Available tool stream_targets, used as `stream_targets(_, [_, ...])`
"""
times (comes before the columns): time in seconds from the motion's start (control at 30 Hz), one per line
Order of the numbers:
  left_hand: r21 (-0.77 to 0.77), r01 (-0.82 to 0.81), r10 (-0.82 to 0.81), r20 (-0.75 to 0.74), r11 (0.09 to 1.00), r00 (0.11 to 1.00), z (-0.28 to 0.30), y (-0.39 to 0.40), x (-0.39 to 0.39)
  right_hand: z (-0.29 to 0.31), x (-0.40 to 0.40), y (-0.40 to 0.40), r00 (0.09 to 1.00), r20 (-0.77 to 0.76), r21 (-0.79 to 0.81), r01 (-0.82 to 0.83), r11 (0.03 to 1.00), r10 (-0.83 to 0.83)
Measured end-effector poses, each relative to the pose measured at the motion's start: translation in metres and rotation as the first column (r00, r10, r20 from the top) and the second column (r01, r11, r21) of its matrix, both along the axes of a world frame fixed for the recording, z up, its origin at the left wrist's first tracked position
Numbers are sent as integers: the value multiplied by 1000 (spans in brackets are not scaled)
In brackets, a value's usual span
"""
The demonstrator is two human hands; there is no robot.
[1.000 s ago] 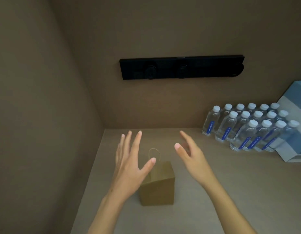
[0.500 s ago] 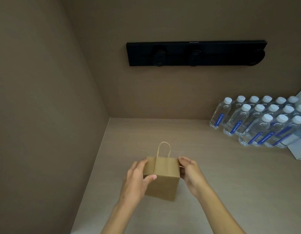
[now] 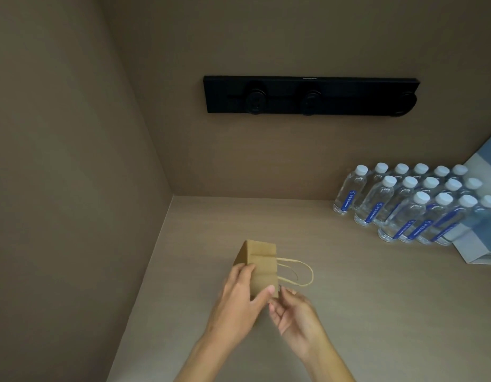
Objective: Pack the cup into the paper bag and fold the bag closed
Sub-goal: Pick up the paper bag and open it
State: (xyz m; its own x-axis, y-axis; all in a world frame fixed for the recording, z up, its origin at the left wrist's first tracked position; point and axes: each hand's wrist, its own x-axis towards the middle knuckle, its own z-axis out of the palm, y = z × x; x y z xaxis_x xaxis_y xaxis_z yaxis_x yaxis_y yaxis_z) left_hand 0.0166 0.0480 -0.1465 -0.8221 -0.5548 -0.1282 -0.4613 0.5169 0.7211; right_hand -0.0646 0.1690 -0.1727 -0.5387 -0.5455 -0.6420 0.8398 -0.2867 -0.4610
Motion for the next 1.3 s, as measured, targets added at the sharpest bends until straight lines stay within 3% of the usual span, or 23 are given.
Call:
stream_targets(0.17, [-23, -22, 23, 58, 999, 998, 4, 24, -2, 2, 9, -8, 999, -28, -70, 27, 997, -29])
stream_targets(0.37, [-35, -115, 116, 9, 993, 993, 5, 23, -4, 12, -1, -8, 974, -211, -68, -96, 993, 80])
stream_targets(0.53, [132, -161, 167, -39, 978, 985, 6, 13, -8, 18, 7, -11, 934, -341, -53, -129, 990, 104])
stream_targets(0.67, [117, -174, 180, -41, 978, 983, 6, 6, -9, 23, 6, -8, 905, -401, -73, -184, 980, 140])
stream_targets(0.83, [159, -76, 88, -68, 984, 994, 5, -2, -5, 18, 6, -7, 872, -447, 23, -211, 977, 199])
stream_targets(1.03, [258, -31, 65, -123, 966, 990, 13, -9, 4, 21, 7, -8, 844, -494, 23, -228, 973, 210])
stream_targets(1.2, [518, 83, 5, -165, 852, 986, 18, -20, 13, 13, -1, -2, 880, -440, 43, -178, 983, 178])
stream_targets(1.3, [495, 108, -65, -104, 862, 992, 21, -20, 14, 17, 3, -7, 820, -526, 137, -180, 974, 226])
